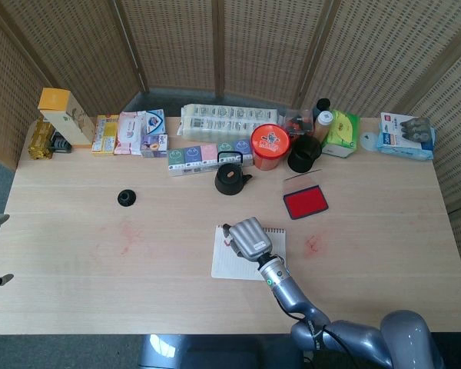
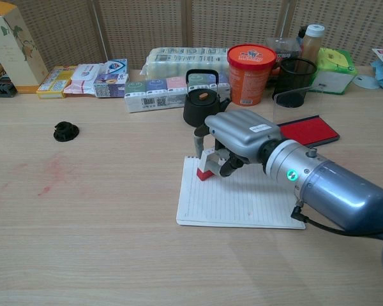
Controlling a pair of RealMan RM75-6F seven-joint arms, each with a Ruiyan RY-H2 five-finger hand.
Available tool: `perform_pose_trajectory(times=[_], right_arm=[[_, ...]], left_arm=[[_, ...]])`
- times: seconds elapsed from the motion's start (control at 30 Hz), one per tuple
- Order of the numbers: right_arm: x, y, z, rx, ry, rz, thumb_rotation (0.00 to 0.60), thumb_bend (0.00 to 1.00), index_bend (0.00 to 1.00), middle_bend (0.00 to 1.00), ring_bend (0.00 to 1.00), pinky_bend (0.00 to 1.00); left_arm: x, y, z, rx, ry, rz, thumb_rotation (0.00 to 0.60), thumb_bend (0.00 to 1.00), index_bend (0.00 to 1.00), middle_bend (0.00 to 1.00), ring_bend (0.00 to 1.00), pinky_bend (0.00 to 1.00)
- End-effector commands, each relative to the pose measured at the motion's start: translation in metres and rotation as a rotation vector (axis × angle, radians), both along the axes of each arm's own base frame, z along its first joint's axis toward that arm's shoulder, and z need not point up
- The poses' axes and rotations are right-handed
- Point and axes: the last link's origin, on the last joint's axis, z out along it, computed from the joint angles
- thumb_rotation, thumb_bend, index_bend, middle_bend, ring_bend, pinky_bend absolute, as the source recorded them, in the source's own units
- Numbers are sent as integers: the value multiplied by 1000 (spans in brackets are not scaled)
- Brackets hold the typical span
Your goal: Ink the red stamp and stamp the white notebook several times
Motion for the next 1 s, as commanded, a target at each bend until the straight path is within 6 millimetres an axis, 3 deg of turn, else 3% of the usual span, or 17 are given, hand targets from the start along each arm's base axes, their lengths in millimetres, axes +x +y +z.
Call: perform_pose_trajectory(times=[0.03, 0.7, 0.83, 1.0], right_arm=[[0, 1, -2, 6, -3, 2, 600, 601, 640, 1000, 1000, 1000], [-7, -1, -13, 14, 42, 1, 600, 605, 641, 1000, 1000, 1000], [-3, -1, -6, -9, 37, 22, 600, 606, 640, 1000, 1000, 1000], [11, 3, 20, -62, 18, 76, 600, 608, 644, 1000, 1000, 1000]], left_arm=[[0, 0, 0, 0, 0, 0, 600, 0, 0, 0, 0, 0], [0, 0, 1, 2, -4, 0, 600, 0, 0, 0, 0, 0], [0, -1, 1, 2, -5, -1, 600, 0, 0, 0, 0, 0], [1, -1, 0, -2, -3, -5, 600, 0, 0, 0, 0, 0]])
